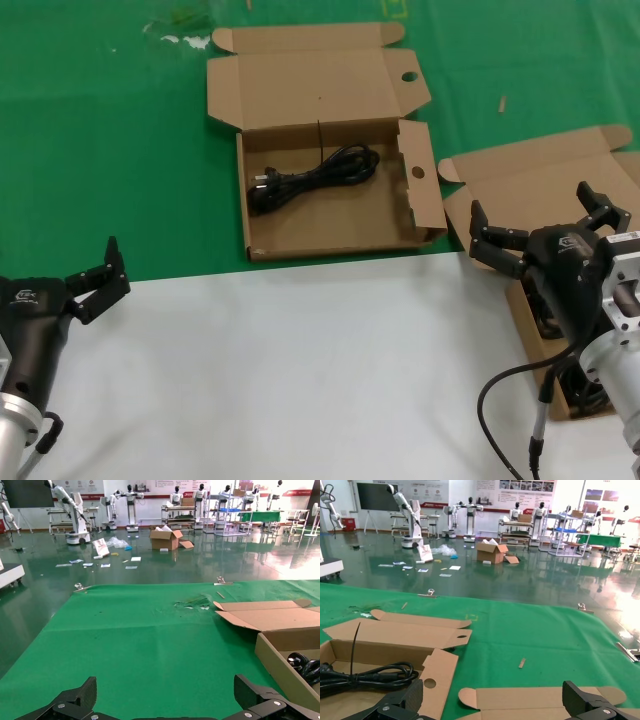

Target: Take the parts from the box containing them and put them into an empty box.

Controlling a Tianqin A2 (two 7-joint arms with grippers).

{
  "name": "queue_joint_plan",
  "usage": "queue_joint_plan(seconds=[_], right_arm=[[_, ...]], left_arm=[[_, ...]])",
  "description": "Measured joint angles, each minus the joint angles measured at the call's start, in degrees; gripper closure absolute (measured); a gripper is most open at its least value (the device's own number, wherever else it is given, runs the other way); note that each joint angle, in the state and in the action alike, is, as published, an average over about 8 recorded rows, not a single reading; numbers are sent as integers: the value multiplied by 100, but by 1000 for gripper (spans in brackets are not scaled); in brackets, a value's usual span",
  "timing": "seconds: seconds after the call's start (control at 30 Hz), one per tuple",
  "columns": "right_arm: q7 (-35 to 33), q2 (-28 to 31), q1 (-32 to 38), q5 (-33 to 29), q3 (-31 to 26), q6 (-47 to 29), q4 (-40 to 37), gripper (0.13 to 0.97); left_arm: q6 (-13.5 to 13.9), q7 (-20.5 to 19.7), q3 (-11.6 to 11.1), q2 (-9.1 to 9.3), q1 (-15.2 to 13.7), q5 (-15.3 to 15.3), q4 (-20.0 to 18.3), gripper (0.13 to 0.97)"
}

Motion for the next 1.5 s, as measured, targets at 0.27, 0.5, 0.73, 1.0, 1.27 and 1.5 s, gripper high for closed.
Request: queue_joint_plan(seconds=[0.27, 0.5, 0.73, 1.0, 1.27, 1.5], right_arm=[[0, 0, 0, 0, 0, 0, 0, 129], [0, 0, 0, 0, 0, 0, 0, 129], [0, 0, 0, 0, 0, 0, 0, 129], [0, 0, 0, 0, 0, 0, 0, 129], [0, 0, 0, 0, 0, 0, 0, 129], [0, 0, 0, 0, 0, 0, 0, 129]], left_arm=[[0, 0, 0, 0, 0, 0, 0, 132], [0, 0, 0, 0, 0, 0, 0, 132], [0, 0, 0, 0, 0, 0, 0, 132], [0, 0, 0, 0, 0, 0, 0, 132], [0, 0, 0, 0, 0, 0, 0, 132], [0, 0, 0, 0, 0, 0, 0, 132]])
